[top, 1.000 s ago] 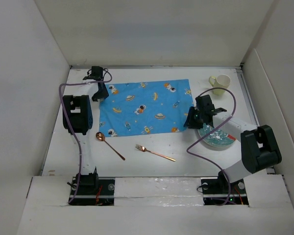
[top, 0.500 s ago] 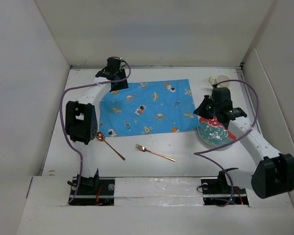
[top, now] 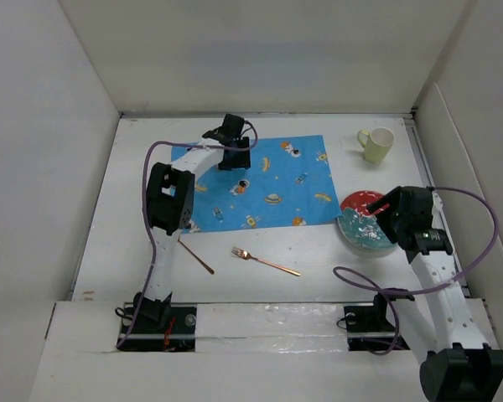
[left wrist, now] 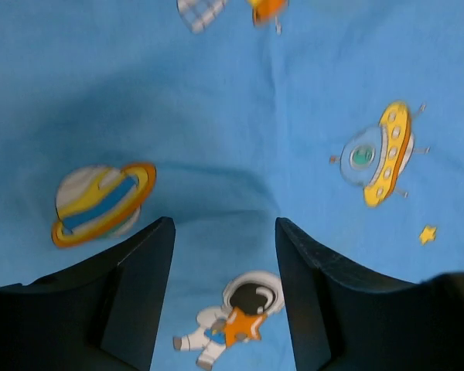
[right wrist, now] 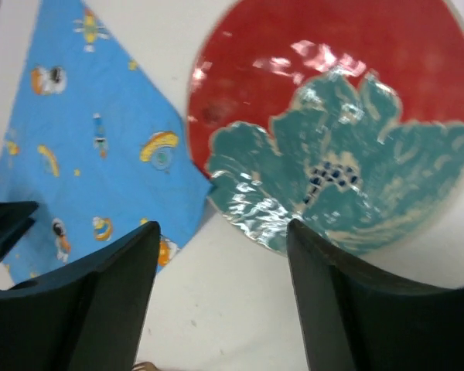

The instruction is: Set the dinner table for one person

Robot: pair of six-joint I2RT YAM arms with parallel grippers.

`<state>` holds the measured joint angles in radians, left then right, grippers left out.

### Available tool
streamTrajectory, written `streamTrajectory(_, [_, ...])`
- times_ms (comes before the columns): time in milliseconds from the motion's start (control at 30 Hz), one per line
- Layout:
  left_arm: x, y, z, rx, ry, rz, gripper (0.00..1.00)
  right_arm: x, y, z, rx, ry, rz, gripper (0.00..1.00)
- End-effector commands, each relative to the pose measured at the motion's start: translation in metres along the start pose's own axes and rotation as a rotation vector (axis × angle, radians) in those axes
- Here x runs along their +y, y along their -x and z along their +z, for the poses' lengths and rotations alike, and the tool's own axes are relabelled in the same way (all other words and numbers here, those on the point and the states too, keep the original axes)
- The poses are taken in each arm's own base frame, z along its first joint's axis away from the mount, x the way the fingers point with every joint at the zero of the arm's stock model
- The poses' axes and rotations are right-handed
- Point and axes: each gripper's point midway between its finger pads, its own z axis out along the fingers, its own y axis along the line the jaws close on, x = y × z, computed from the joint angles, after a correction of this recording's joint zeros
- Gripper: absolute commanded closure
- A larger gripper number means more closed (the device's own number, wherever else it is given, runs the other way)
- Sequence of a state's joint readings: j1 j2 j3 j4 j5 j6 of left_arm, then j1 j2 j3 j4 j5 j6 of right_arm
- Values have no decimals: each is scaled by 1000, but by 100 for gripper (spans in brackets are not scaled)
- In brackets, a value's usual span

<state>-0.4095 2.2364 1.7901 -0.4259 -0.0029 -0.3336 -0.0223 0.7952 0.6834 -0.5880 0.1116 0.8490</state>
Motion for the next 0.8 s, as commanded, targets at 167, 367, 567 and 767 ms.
streamTrajectory(167, [1, 25, 13, -39, 18, -7, 48, -92, -9, 7, -1, -400, 173, 5])
streamTrajectory(367, [-36, 49, -62, -173, -146, -27, 48, -103, -20, -1, 86, -542, 280, 8])
streamTrajectory(567, [-88, 30, -166, -289, -370, -20, 49, -101, -54, 1, 174, -546, 450, 15])
streamTrajectory(767, [-97, 22, -223, -328, -486, -28, 50, -107, -90, 8, 207, -560, 579, 18])
